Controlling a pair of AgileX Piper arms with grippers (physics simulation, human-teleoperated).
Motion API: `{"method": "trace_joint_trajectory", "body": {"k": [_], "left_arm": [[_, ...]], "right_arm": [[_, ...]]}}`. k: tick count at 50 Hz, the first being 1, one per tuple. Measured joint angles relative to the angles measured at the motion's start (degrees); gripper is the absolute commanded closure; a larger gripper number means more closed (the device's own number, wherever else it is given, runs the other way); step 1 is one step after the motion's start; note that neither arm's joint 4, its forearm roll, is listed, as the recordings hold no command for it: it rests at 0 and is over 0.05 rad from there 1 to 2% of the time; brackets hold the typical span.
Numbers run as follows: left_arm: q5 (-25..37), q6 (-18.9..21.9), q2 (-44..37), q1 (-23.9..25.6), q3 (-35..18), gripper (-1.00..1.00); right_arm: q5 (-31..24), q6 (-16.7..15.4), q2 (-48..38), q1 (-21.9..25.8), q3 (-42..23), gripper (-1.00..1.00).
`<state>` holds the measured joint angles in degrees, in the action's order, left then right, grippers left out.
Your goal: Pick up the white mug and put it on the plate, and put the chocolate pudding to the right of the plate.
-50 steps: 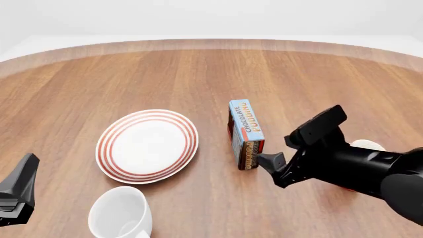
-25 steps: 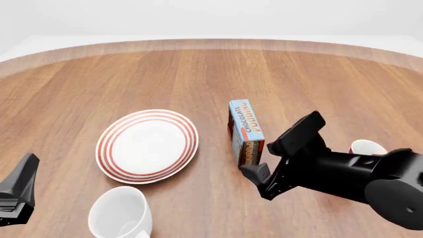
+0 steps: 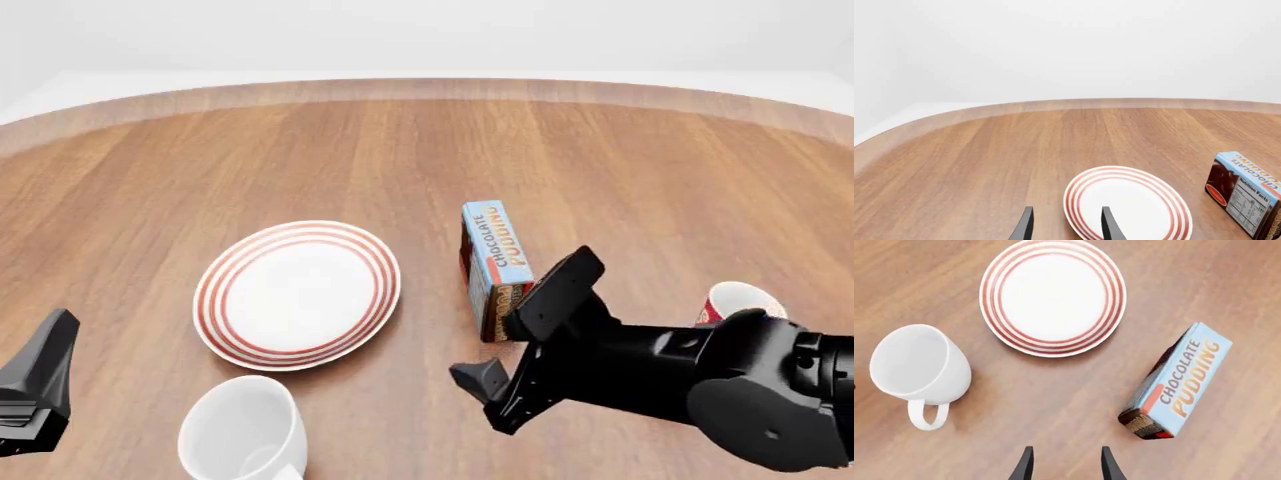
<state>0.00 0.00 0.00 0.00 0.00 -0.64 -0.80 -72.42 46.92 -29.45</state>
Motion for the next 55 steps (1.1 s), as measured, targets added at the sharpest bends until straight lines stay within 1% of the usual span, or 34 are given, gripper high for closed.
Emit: {"method": "trace_joint_trajectory", "body": {"k": [13, 27, 55], "left_arm": [[0.0, 0.0, 0.0, 0.0, 0.0, -1.0], [0.0, 0.0, 0.0, 0.0, 0.0, -1.0], [0.0, 0.0, 0.0, 0.0, 0.0, -1.0]], "right_arm": [[0.1, 0.0, -3.07, 2.51, -0.85, -1.0], [-1.44, -0.6, -7.71, 6.0, -3.98, -1.0], [-3.78, 1.49, -16.1, 14.84, -9.11, -1.0]]}}
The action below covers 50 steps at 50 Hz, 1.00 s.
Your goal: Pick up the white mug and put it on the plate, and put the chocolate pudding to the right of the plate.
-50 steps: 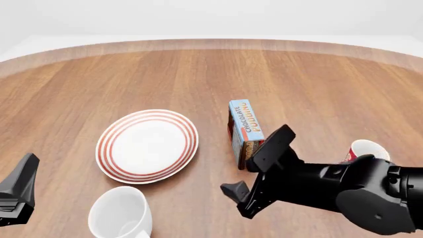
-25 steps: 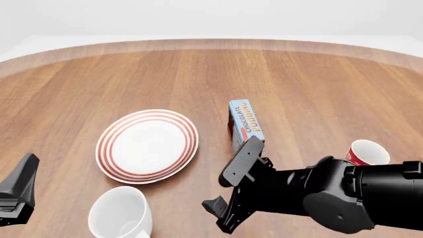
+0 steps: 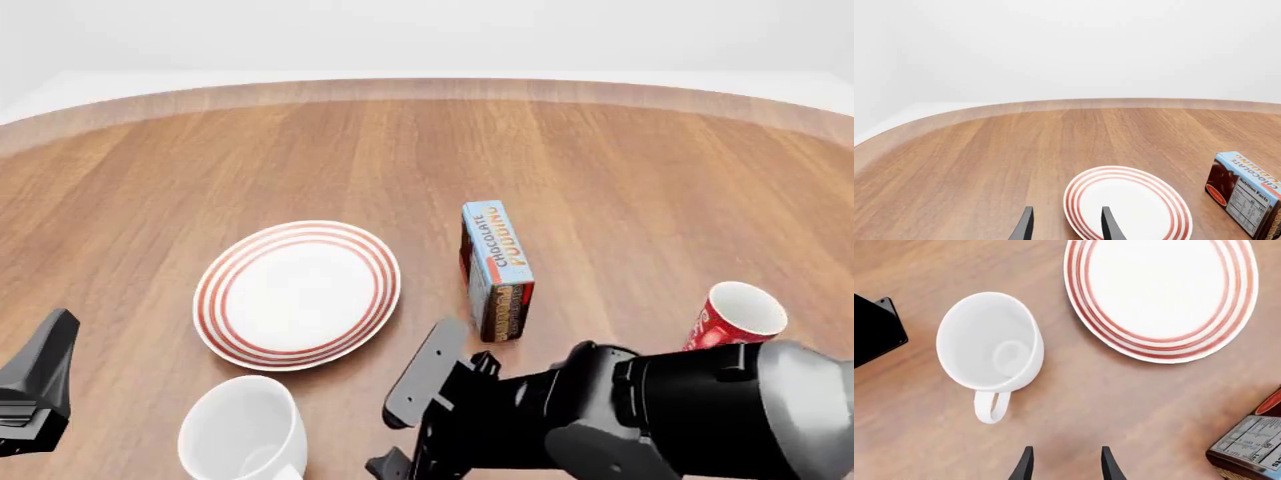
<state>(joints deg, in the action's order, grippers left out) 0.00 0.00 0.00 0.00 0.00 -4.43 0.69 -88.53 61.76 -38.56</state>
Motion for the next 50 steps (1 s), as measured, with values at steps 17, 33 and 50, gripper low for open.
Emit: {"method": "trace_joint_trajectory", "body": {"k": [17, 33, 50], "left_arm": [[0.0, 0.0, 0.0, 0.0, 0.0, -1.0], [0.0, 0.0, 0.0, 0.0, 0.0, -1.0], [0.0, 0.0, 0.0, 0.0, 0.0, -1.0]], "right_arm": [[-0.84, 1.64, -3.67, 4.33, -2.36, -1.0], [-0.36, 3.72, -6.66, 7.88, -4.09, -1.0], [0.03, 4.79, -8.16, 10.12, -5.6, -1.0]]}}
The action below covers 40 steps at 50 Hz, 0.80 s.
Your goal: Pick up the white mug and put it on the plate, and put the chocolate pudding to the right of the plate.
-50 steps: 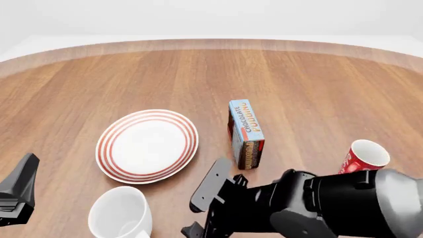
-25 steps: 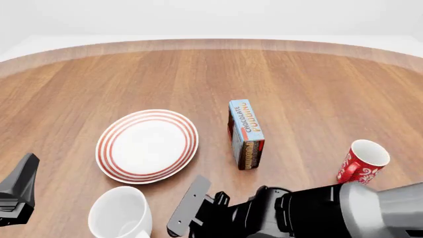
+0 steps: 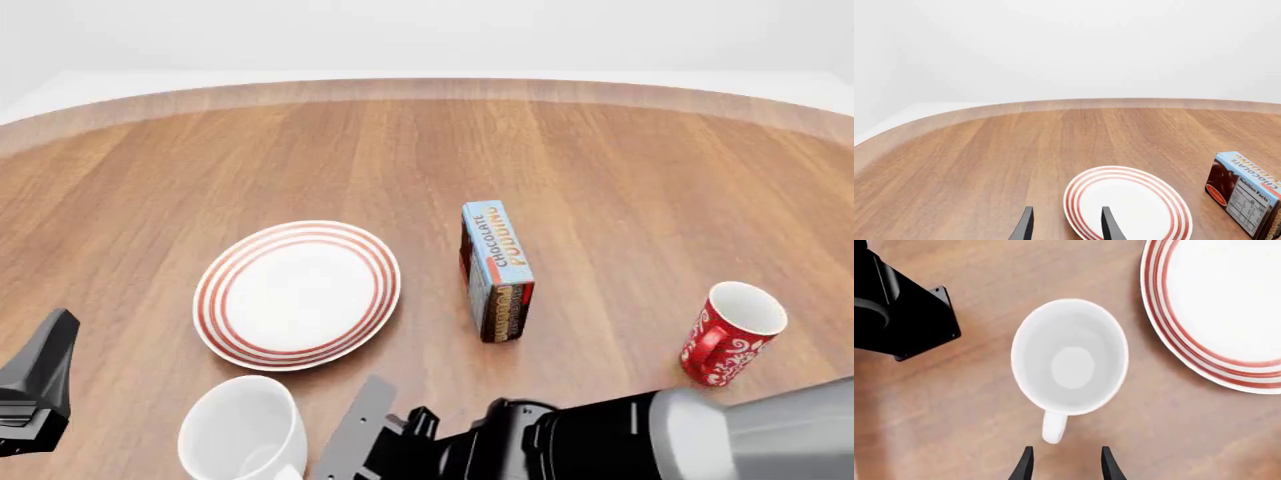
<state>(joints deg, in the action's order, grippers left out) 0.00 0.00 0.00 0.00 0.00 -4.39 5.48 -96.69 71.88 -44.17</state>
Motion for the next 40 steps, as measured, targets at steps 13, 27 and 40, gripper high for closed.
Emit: {"method": "trace_joint_trajectory", "body": {"k": [13, 27, 40], "left_arm": [[0.0, 0.0, 0.0, 0.0, 0.0, -1.0], [0.0, 0.0, 0.0, 0.0, 0.0, -1.0], [0.0, 0.0, 0.0, 0.0, 0.0, -1.0]], "right_arm": [[0.32, -0.34, -0.28, -0.2, -0.7, -1.0], [0.78, -0.74, -0.46, -0.71, -1.46, -1.0], [1.18, -0.59, -0.86, -0.47, -2.12, -1.0]]}}
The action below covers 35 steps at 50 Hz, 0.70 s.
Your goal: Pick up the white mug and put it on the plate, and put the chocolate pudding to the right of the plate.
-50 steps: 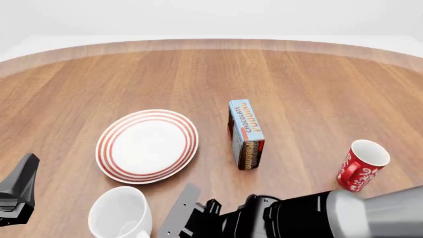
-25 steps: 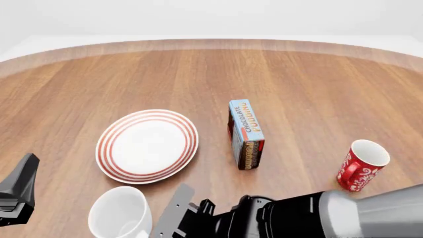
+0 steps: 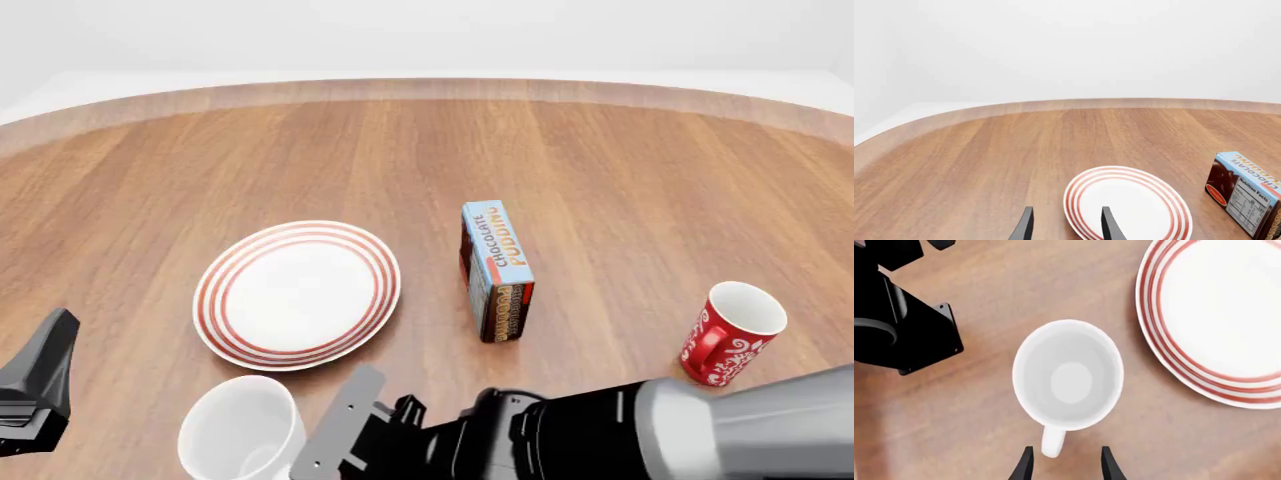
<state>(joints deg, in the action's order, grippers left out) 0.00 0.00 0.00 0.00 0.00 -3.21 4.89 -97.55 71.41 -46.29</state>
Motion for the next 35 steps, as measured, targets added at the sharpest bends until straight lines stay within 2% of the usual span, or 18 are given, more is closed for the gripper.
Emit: {"method": "trace_joint_trajectory", "body": {"k": [27, 28, 35], "left_arm": [[0.0, 0.0, 0.0, 0.0, 0.0, -1.0], [0.0, 0.0, 0.0, 0.0, 0.0, -1.0], [0.0, 0.0, 0.0, 0.0, 0.0, -1.0]], "right_arm": [[0.83, 1.01, -1.99, 1.35, -1.64, -1.0], [0.86, 1.05, -2.04, 1.41, -1.68, 1.0], [0.91, 0.82, -1.9, 1.98, -1.7, 1.0]]}}
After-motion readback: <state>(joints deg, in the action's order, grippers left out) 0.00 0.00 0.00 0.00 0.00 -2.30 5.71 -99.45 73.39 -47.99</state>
